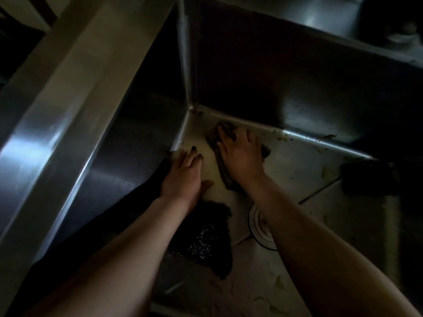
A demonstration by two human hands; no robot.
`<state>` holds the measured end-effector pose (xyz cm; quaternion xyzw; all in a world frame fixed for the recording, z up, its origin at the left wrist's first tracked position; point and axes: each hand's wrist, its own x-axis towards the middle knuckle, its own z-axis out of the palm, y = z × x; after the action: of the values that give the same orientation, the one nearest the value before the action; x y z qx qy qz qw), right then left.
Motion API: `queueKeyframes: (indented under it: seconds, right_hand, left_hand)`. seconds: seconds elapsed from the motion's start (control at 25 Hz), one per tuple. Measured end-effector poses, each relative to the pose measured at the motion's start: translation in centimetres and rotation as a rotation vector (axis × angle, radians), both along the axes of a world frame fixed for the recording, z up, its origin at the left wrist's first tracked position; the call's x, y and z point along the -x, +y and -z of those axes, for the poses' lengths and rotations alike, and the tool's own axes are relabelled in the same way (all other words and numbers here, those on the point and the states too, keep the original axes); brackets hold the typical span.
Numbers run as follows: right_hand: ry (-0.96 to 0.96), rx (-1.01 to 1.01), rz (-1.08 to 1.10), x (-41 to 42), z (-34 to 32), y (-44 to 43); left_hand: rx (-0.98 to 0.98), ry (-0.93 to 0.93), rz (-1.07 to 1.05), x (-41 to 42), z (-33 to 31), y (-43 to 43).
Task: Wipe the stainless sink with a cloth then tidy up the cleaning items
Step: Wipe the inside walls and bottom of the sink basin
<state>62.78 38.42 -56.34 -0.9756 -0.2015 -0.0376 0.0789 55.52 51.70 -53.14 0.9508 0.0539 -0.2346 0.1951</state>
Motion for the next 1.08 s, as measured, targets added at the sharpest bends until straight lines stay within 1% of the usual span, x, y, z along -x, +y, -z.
queueKeyframes:
  seconds: [0.12, 0.16, 0.24, 0.32, 0.4, 0.48, 0.56, 0.64, 0.84, 1.0, 1.08]
  right_hand:
    - [0.071, 0.044, 0.184, -0.3, 0.2, -3.3]
    - [0.089, 0.051, 0.245, 0.1, 0.2, -4.5]
    - [0.11, 0.049, 0.329, 1.8, 0.1, -6.6]
    - [0.147, 0.036, 0.386, 3.8, 0.0, -7.4]
    - [0.17, 0.01, 0.435, 5.0, -0.1, -6.8]
    - [0.185, -0.014, 0.446, 5.4, -0.2, -5.6]
    - [0.201, -0.077, 0.435, 4.9, -0.3, -4.6]
    - [0.171, -0.14, 0.422, 3.6, -0.2, -4.1]
    - [0.128, -0.143, 0.396, 0.4, 0.1, -5.0]
    - [0.2, -0.294, 0.526, 1.1, 0.3, -8.2]
    - [0.207, -0.223, 0.609, 3.3, 0.4, -9.2]
  left_hand:
    - [-0.101, -0.165, -0.142, -0.4, 0.0, -1.5]
    - [-0.127, -0.192, -0.172, -0.6, 0.1, -1.9]
    - [-0.143, -0.183, -0.16, -1.3, 0.8, -2.6]
    - [-0.105, -0.132, -0.135, -1.9, 1.6, -3.4]
    - [-0.062, -0.102, -0.17, -2.3, 2.2, -3.8]
    - [-0.059, -0.112, -0.175, -2.1, 2.7, -3.7]
    - [-0.088, -0.134, -0.133, -1.6, 3.1, -3.3]
    - [-0.122, -0.144, -0.108, -1.5, 3.4, -3.0]
    - [-0.139, -0.137, -0.124, -1.9, 3.5, -3.2]
    - [-0.169, -0.153, -0.119, -1.7, 3.4, -3.2]
    - [-0.17, -0.162, -0.115, -1.6, 3.3, -3.3]
